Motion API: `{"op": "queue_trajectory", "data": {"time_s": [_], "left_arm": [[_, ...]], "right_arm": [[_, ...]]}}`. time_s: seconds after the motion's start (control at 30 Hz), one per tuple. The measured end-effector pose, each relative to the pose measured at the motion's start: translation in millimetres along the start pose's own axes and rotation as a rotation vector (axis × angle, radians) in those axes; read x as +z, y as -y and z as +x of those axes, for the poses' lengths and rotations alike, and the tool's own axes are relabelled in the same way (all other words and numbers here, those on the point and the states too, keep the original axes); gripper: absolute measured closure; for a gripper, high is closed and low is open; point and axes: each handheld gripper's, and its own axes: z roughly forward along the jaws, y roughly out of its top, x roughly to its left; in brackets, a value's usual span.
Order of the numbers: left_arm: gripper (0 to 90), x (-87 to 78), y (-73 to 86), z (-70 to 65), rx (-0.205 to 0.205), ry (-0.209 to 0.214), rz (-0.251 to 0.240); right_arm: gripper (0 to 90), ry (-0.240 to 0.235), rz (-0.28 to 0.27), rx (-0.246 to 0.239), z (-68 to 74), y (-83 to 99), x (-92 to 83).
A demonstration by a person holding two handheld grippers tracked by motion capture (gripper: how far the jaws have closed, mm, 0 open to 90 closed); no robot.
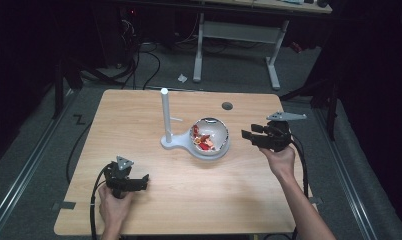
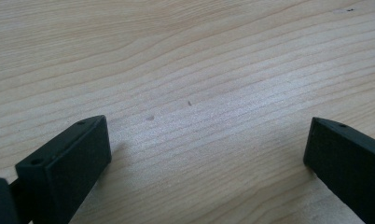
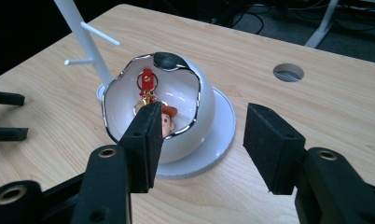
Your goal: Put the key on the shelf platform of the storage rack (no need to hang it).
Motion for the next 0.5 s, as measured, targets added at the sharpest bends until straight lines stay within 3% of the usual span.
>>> {"op": "queue_trajectory", "data": {"time_s": [0.27, 0.4, 0.5], "left_arm": [[0.8, 0.0, 0.0, 0.0, 0.0, 0.0, 0.0], [0.9, 0.1, 0.0, -0.1, -0.001, 0.0, -0.001], [0.8, 0.1, 0.0, -0.1, -0.001, 0.0, -0.001]], "right_arm": [[47.5, 0.009, -0.038, 0.001, -2.8, 5.8, -21.2], [47.1, 0.012, -0.026, 0.023, -6.4, 15.2, -26.6], [47.1, 0.008, -0.05, 0.03, -8.2, 19.2, -33.3]]}}
